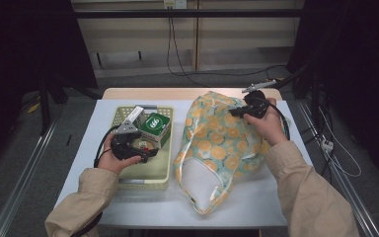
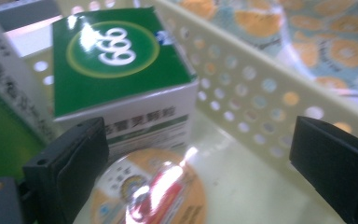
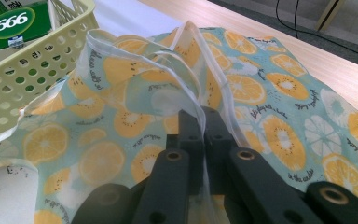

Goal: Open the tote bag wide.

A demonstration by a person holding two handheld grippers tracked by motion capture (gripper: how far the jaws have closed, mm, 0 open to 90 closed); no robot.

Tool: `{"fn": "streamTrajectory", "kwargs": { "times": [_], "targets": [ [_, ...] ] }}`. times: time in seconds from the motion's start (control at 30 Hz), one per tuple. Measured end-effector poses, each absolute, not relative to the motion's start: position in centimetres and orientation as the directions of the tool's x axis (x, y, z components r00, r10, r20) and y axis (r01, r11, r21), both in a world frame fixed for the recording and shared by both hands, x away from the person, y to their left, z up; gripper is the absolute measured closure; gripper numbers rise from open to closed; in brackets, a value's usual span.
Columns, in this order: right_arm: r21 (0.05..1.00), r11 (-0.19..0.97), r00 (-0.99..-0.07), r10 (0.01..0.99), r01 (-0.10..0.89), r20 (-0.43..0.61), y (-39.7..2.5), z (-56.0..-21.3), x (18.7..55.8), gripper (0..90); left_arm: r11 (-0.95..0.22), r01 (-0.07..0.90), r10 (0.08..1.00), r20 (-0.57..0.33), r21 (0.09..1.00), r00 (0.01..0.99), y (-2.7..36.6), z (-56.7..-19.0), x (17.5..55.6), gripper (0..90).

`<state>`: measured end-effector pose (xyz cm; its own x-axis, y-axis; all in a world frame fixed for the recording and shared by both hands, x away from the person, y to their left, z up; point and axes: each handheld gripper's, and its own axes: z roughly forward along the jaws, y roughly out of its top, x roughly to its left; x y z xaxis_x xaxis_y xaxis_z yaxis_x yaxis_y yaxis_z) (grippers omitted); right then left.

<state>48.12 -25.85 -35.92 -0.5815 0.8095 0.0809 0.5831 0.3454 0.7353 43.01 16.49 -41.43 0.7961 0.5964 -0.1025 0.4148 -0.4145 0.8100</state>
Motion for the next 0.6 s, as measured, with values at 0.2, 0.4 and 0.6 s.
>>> {"fn": "streamTrajectory", "kwargs": {
  "times": [0.2,0.4,0.6],
  "targets": [
    [0.733,0.345,-0.583,0.808,0.586,0.085,-25.8,-36.0,48.1,89.1,-0.437,0.422,0.597,-0.095,0.795,0.796,15.6,-41.6,43.1,5.0],
    [0.734,0.346,-0.585,0.806,0.584,0.086,-25.8,-36.2,48.1,89.1,-0.436,0.476,0.650,-0.098,0.763,0.754,16.0,-42.3,43.6,5.2],
    [0.732,0.347,-0.590,0.803,0.586,0.091,-25.7,-36.3,48.1,89.1,-0.475,0.495,0.672,-0.063,0.727,0.738,15.9,-42.9,44.2,5.6]
  ]
}}
